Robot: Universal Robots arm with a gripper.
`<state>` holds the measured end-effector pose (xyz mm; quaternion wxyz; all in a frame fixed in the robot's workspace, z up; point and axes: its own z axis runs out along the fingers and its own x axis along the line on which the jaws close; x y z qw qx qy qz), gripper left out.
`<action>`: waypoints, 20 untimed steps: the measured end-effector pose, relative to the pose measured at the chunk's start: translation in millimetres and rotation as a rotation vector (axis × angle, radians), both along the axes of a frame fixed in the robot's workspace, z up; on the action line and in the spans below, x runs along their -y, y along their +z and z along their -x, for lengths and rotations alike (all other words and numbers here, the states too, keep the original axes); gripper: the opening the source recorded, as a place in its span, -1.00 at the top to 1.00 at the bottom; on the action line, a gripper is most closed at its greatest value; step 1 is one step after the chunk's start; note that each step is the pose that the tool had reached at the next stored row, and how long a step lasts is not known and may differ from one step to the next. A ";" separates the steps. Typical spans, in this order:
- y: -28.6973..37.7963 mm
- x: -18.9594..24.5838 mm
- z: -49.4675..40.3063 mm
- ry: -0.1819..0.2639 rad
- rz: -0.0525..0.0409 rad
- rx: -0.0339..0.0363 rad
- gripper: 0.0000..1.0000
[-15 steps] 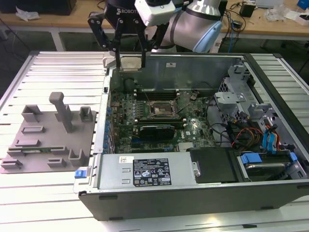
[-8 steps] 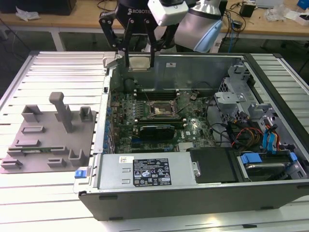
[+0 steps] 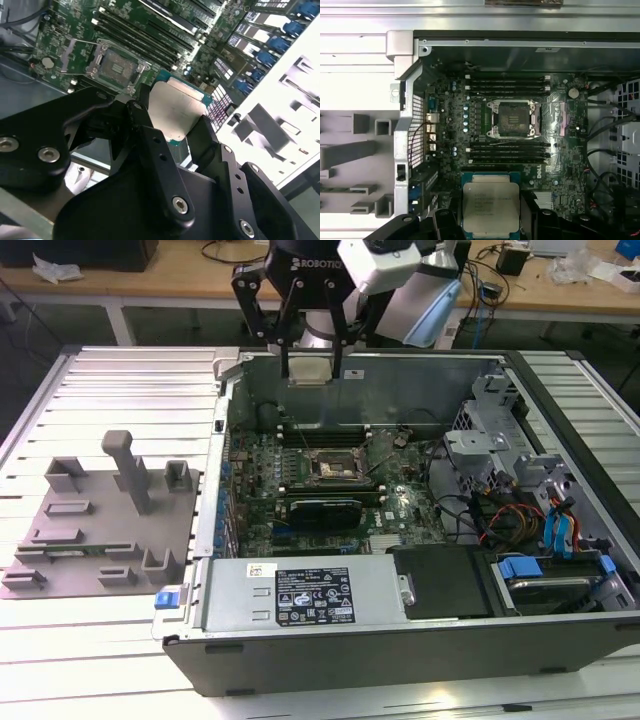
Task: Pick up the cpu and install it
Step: 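Pick up the cpu and move it towards the insertion slot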
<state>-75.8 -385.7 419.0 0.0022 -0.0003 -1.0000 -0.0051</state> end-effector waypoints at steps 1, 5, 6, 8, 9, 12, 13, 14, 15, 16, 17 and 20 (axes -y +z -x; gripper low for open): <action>0.0 -0.1 -1.8 0.000 0.0000 0.0000 -0.09; 0.0 -0.4 -11.7 0.000 0.0001 0.0000 -0.09; 0.1 -0.4 -12.9 0.000 0.0001 0.0000 -0.09; 0.0 -0.4 -13.7 0.000 0.0000 0.0000 -0.09; 0.0 -0.5 -13.8 0.000 0.0000 0.0000 -0.09; -2.6 -0.5 -14.0 0.000 0.0000 0.0000 -0.09; -4.5 -0.5 -14.1 0.000 0.0000 0.0000 -0.09; -6.9 -0.4 -14.3 0.000 -0.0001 0.0001 -0.09; -8.4 -0.4 -14.4 0.000 -0.0001 0.0001 -0.09; -10.5 -0.4 -14.6 0.000 0.0000 0.0000 -0.09; -12.4 -0.5 -14.8 0.000 0.0000 0.0000 -0.09; -20.8 -0.8 -16.6 0.000 -0.0001 0.0000 -0.09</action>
